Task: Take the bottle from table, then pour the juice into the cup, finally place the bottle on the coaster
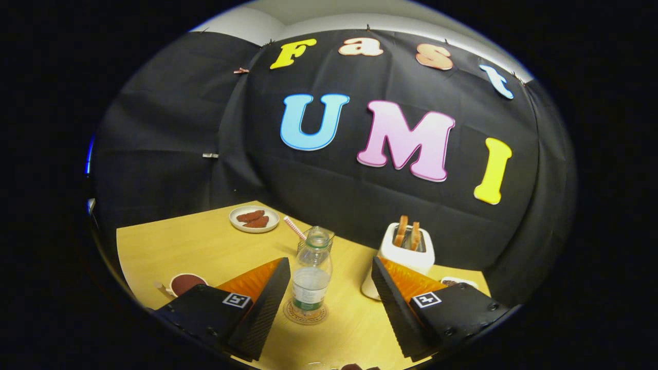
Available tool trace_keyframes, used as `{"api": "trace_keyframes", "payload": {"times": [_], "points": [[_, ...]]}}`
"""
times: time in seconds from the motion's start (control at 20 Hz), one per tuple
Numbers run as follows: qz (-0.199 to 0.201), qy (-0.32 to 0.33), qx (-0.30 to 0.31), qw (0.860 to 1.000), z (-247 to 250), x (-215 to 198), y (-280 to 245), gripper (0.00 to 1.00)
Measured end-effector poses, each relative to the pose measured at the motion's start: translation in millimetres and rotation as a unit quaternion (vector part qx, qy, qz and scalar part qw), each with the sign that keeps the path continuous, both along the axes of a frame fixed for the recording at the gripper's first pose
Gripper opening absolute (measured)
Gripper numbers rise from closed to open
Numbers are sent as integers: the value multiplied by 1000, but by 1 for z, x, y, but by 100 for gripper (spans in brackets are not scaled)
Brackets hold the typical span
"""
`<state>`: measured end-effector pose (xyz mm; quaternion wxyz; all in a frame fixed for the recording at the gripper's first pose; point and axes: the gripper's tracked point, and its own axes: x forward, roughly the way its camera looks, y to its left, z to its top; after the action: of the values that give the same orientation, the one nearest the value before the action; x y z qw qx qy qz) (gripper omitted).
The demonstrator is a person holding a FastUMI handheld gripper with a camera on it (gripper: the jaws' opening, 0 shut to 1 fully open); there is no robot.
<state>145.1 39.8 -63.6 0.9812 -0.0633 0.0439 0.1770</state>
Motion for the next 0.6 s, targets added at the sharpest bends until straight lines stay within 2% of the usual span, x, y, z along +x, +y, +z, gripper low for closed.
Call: {"api": "trace_keyframes", "payload": {"times": [0.35, 0.6], "points": [[-86, -26, 33, 995, 74, -61, -66, 97], [-150, -30, 33, 988, 77, -110, -115, 97]]}}
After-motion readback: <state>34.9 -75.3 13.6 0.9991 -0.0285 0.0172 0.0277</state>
